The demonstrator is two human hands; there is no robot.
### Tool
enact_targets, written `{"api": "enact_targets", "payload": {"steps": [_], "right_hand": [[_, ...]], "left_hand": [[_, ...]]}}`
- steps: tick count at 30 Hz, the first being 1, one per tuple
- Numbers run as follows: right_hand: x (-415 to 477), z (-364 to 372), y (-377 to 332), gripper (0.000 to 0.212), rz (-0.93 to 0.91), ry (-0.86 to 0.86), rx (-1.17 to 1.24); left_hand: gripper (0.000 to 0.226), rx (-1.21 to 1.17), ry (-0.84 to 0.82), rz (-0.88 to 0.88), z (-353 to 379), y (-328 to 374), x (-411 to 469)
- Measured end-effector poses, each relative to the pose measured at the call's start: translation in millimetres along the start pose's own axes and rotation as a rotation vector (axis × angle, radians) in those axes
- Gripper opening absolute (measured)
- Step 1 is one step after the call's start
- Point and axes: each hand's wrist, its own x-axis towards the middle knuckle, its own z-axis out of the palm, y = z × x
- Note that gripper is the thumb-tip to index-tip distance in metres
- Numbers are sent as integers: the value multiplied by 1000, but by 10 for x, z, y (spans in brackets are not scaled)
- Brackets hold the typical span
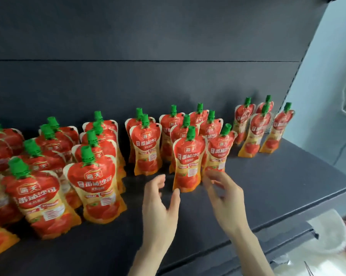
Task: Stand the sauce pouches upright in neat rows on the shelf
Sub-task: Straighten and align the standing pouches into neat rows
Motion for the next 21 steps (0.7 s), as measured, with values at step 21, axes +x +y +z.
{"api": "enact_targets", "payload": {"steps": [21], "right_hand": [[873,-351,895,43,197,-468,365]], "left_hand": [[34,-163,112,-384,765,89,279]]}}
